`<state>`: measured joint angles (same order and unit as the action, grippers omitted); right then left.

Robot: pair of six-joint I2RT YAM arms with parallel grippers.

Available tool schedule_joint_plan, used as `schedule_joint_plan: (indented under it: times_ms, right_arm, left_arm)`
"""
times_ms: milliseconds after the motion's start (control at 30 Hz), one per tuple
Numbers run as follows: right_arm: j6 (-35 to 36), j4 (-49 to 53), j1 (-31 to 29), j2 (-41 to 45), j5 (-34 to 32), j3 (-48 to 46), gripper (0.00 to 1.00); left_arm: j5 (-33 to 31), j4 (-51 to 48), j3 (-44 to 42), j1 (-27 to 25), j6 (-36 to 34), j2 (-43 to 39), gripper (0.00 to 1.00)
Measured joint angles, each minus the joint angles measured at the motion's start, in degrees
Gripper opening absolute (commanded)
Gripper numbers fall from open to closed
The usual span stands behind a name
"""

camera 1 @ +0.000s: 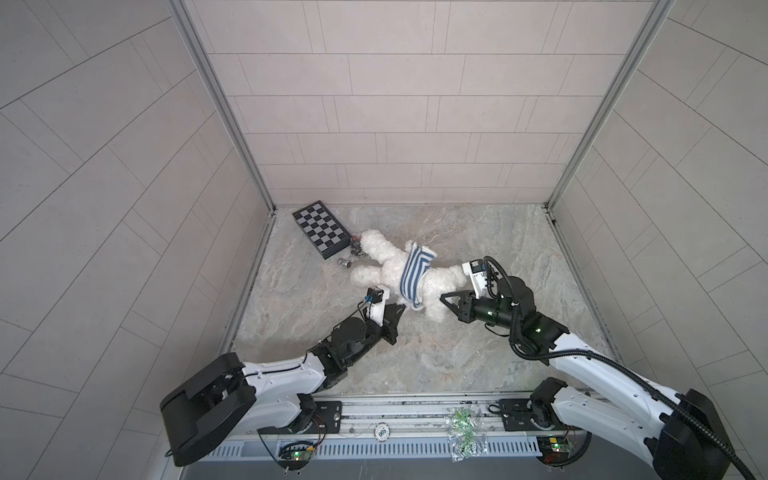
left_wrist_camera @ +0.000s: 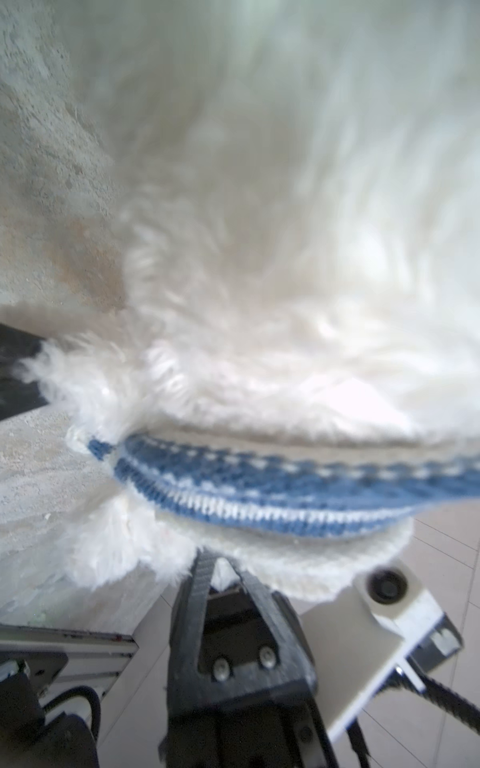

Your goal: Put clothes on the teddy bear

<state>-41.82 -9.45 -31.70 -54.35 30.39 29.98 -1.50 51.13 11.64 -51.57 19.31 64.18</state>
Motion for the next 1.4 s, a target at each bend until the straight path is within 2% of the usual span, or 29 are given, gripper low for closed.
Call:
schedule_joint_plan:
  times_ms: [133, 233, 433, 633, 800, 933, 1267, 1400]
  right_arm:
    - [1.9, 2.4, 0.7, 0.0, -0.3, 0.3, 0.3]
    - [4.2, 5.8, 1.1, 0.1, -1.8, 1.2, 0.39]
    - [8.7, 11.3, 1.1, 0.7, -5.3, 1.8, 0.49]
    - [13.5, 16.1, -0.3, 4.9, -8.2, 1.7, 0.59]
    - [18.4, 17.7, -4.1, 10.9, -10.6, 1.6, 0.61]
    - [22.1, 18.4, -6.9, 11.8, -13.4, 1.6, 0.63]
    - [28.5, 17.6, -12.1, 2.1, -17.6, 1.5, 0.63]
    - [30.1, 15.3, -12.3, -1.4, -18.7, 1.4, 0.61]
  left_arm:
    - [1.5, -5.3, 0.1, 0.0, 0.5, -4.7, 0.0]
    - [3.1, -11.9, 1.3, 0.0, 1.3, -7.5, 0.0]
    - [6.5, -27.5, 8.7, 0.0, 5.7, -8.4, 0.0]
    - [8.7, -37.9, 13.8, 0.0, 7.8, -8.1, 0.0]
    - [12.4, -42.1, 14.4, 1.9, 7.7, -7.8, 0.0]
    - [15.7, -44.9, 14.5, 3.0, 6.7, -7.6, 0.0]
    - [19.6, -46.8, 14.5, 3.9, 6.3, -8.7, 0.0]
    - [20.5, -46.8, 14.5, 4.2, 6.2, -9.0, 0.0]
